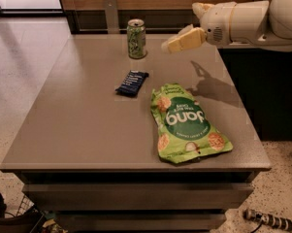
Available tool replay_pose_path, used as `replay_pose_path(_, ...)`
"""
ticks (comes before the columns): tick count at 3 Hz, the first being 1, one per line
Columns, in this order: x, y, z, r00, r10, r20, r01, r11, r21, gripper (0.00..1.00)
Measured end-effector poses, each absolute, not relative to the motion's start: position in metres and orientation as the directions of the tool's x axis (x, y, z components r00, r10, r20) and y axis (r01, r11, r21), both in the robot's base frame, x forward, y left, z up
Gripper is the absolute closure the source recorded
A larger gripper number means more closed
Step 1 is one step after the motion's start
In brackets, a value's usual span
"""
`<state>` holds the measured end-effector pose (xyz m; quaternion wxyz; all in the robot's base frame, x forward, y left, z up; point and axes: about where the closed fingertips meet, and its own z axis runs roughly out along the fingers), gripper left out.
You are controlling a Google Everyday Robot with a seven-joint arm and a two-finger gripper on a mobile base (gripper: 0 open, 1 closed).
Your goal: Knock green can over
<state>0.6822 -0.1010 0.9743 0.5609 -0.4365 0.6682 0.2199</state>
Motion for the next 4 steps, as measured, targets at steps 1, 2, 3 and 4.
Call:
replay_pose_path(1,0.682,-0.101,0.974,0.010,-0.337,-0.942,-0.830,0.522,-0.196,0.00)
replay_pose_path(2,0.711,-0.101,0.959,-0.008,-0.306,-0.952,-0.829,0.534,-0.165,0.00)
replay_pose_path(3,0.758,-0.101,0.934,-0.022,-0.261,-0.965,-0.825,0.551,-0.131,0.00)
replay_pose_path(4,0.794,-0.097,0.907,-0.021,-0.218,-0.976,-0.810,0.575,-0.111,0.00)
